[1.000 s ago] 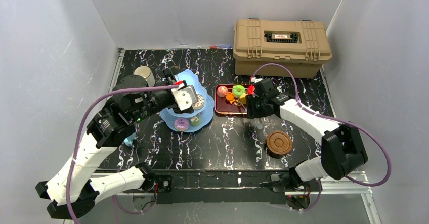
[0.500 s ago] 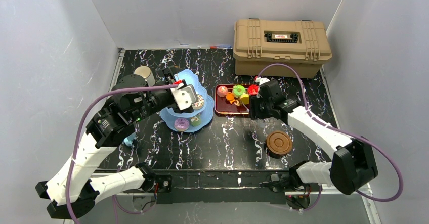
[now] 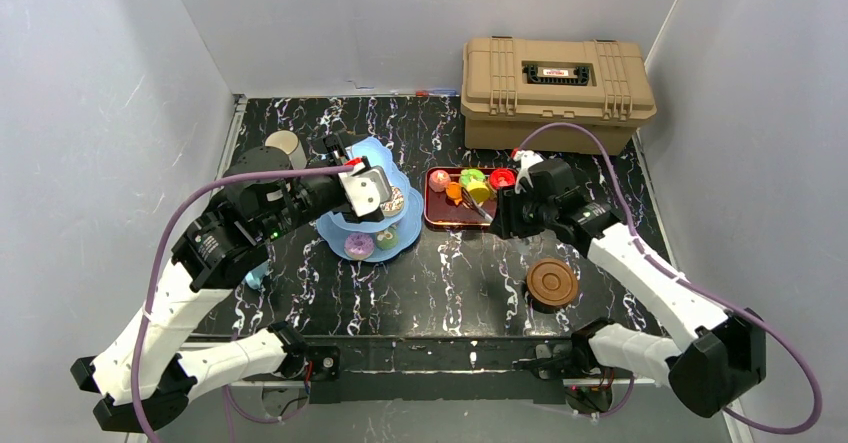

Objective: Serve the afternoon tea
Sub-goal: Pick up the desert from the tray, then place the desert on the desert table.

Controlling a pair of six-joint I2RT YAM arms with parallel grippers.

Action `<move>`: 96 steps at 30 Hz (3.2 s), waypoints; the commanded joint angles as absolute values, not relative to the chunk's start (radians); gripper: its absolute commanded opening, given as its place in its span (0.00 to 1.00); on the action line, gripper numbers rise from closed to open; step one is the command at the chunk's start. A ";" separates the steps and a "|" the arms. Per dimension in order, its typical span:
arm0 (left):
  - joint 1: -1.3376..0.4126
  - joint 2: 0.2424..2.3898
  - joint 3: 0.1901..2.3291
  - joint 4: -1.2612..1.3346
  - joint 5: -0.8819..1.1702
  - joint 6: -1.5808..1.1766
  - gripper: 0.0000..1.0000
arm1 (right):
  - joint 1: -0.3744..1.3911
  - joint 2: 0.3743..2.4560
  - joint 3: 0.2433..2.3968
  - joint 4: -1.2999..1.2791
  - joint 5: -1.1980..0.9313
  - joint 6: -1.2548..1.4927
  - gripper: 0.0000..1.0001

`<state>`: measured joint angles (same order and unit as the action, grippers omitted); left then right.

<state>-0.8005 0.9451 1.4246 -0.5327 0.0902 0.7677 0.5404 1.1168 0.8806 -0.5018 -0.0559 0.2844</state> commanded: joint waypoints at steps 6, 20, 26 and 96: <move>-0.797 0.949 1.445 -0.536 0.083 0.740 0.74 | 0.685 1.048 1.079 -0.620 -0.161 0.313 0.01; -0.797 0.945 1.454 -0.552 0.072 0.747 0.73 | 1.102 1.194 1.163 -0.451 0.058 0.454 0.01; -0.797 0.939 1.448 -0.557 0.074 0.750 0.73 | 1.145 1.227 1.164 -0.372 0.084 0.473 0.01; -0.798 0.910 1.449 -0.552 0.083 0.779 0.76 | 1.152 1.500 1.262 -0.196 0.186 0.446 0.56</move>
<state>-0.8005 0.9279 1.4246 -0.5545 0.0856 0.7776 1.1469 1.5444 1.2041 -0.2195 0.1589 0.4561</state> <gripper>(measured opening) 0.760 0.587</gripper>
